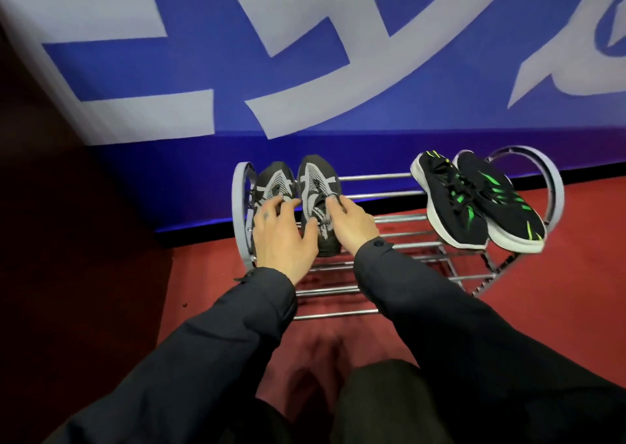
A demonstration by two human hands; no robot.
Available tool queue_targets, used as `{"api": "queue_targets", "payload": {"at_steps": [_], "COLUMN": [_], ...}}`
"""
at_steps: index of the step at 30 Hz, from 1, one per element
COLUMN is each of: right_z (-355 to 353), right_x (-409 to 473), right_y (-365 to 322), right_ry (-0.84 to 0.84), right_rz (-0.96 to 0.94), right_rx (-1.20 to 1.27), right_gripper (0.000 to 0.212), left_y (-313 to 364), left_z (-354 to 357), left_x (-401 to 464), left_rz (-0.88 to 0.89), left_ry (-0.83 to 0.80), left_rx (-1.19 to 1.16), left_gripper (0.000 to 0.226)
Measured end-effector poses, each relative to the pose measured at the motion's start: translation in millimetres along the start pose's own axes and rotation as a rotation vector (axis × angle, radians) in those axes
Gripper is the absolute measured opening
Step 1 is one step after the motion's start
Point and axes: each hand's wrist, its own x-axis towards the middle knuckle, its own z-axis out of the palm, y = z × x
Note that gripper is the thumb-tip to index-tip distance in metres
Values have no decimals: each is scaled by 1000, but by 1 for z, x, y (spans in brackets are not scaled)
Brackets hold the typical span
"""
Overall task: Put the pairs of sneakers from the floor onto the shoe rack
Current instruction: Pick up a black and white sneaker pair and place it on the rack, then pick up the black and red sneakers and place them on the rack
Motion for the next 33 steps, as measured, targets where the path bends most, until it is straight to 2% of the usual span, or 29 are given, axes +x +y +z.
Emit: {"api": "queue_targets", "payload": {"at_steps": [2, 4, 9, 13, 16, 18, 20, 22, 25, 27, 29, 32, 33], "right_z": [-32, -71, -166, -222, -234, -228, -220, -212, -195, -184, -176, -166, -164], "right_x": [-16, -35, -106, -159, -190, -206, -223, -244, -277, -293, -297, -300, -298], "right_y": [9, 27, 105, 197, 268, 315, 353, 377, 401, 417, 436, 467, 477], "right_ry": [-15, -2, 105, 260, 308, 360, 471, 616, 802, 771, 729, 714, 730], "right_rz": [-54, -60, -7, 146, 343, 476, 604, 721, 827, 925, 1029, 1135, 1126], "right_rx": [132, 313, 365, 378, 340, 230, 118, 132, 187, 198, 365, 617, 674], "right_gripper": [48, 24, 24, 26, 26, 23, 18, 11, 14, 20, 32, 69, 73], "left_y": [18, 41, 110, 143, 144, 139, 135, 133, 135, 135, 131, 123, 121], "left_z": [4, 17, 92, 172, 223, 255, 284, 310, 342, 356, 364, 370, 372], "left_x": [-4, -11, -38, -84, -122, -149, -175, -197, -225, -236, -240, -241, -243], "left_rz": [200, 381, 582, 628, 618, 606, 558, 490, 364, 347, 323, 213, 184], "left_ry": [4, -101, -506, -812, -1013, -1130, -1236, -1312, -1364, -1356, -1345, -1372, -1377], "left_rx": [10, -35, -58, -17, 39, 103, 150, 162, 129, 155, 198, 163, 126], "left_gripper": [37, 31, 22, 16, 19, 24, 31, 36, 44, 48, 58, 77, 76]}}
